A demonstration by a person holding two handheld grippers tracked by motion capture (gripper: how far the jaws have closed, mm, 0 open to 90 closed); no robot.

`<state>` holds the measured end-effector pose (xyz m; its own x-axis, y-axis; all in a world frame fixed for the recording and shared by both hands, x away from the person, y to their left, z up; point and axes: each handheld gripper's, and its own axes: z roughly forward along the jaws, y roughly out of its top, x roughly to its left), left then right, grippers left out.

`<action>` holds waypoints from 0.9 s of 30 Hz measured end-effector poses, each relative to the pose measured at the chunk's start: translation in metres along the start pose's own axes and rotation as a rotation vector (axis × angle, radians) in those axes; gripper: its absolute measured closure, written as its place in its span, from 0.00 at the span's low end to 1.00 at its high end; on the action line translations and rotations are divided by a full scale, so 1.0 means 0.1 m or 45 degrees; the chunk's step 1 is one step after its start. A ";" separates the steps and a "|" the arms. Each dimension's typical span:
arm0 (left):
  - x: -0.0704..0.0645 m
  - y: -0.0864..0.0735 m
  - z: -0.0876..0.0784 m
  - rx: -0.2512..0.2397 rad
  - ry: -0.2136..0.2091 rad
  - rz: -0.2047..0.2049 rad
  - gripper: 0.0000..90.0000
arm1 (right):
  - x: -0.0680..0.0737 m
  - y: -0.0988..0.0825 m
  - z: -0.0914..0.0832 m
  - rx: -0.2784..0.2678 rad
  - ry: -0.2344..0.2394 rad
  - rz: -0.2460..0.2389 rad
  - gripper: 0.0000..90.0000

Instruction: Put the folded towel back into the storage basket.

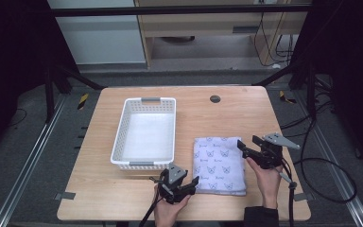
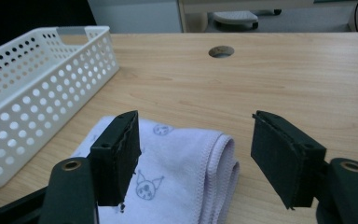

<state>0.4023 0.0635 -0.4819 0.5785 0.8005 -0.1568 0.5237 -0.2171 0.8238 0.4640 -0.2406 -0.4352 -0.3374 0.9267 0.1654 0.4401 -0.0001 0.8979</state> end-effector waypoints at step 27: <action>0.01 0.00 0.35 0.093 0.024 0.017 0.53 | -0.20 -0.26 0.48 0.200 -0.032 0.039 0.43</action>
<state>0.4248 0.0443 -0.5012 0.5744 0.8073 -0.1353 0.5605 -0.2675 0.7837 0.4988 -0.2416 -0.4817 -0.3017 0.9364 0.1794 0.5755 0.0288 0.8173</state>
